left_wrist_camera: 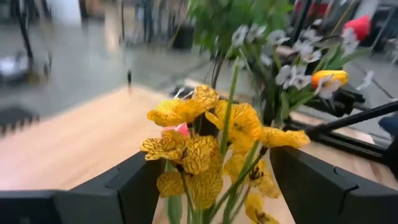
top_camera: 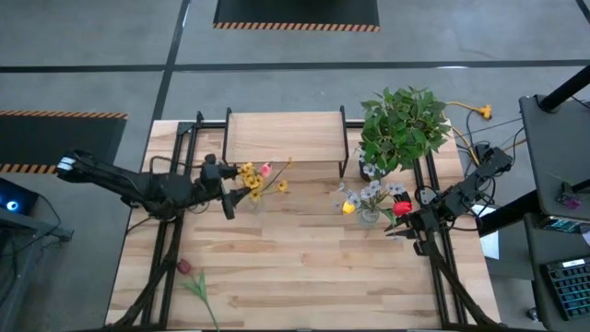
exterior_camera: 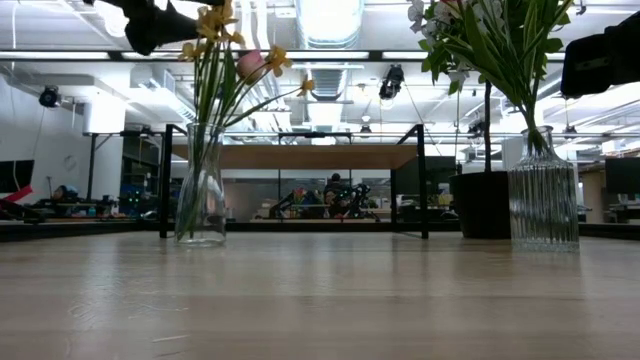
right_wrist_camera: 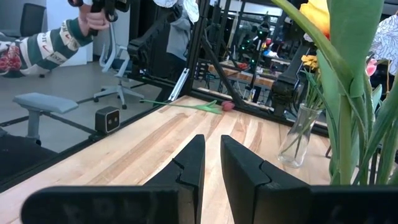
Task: Pick and place flowers into a vace then onto a shelf
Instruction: Put the dark red tulip into the left transparent vase
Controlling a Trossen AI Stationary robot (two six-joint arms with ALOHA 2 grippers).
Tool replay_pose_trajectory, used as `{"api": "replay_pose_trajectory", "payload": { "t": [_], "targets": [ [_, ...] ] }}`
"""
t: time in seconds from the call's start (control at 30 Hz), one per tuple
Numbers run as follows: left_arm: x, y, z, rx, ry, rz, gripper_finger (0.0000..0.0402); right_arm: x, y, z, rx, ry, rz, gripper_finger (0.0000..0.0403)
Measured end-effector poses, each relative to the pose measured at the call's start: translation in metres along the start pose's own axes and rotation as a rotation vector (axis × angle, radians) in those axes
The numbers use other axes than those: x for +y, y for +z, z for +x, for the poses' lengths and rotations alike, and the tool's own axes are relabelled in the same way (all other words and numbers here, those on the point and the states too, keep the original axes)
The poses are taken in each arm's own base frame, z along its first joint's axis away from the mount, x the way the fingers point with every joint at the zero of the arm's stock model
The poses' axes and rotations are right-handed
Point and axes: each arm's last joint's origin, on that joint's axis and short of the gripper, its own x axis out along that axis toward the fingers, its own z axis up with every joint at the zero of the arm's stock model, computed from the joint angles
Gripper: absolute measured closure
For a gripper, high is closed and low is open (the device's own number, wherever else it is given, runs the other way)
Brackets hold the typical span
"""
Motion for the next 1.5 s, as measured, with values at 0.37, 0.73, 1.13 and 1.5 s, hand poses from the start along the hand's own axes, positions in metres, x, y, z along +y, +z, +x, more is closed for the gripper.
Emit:
{"api": "replay_pose_trajectory", "payload": {
  "t": [0.37, 0.73, 1.13, 1.5],
  "targets": [
    [-0.01, 0.072, -0.014, 0.137, 0.046, -0.089, 0.0131, 0.0, 0.0, 0.0, 0.0, 0.0, 0.0, 0.036],
    [-0.025, 0.087, -0.012, 0.343, 0.062, -0.217, 0.0131, 0.0, 0.0, 0.0, 0.0, 0.0, 0.019, 0.036],
    [-0.057, 0.049, -0.003, 0.588, -0.02, -0.351, 0.0131, 0.0, 0.0, 0.0, 0.0, 0.0, 0.018, 0.036],
    [-0.086, 0.002, -0.001, 0.837, 0.183, -0.48, 0.0131, 0.0, 0.0, 0.0, 0.0, 0.0, 0.016, 0.036]
  ]
}}
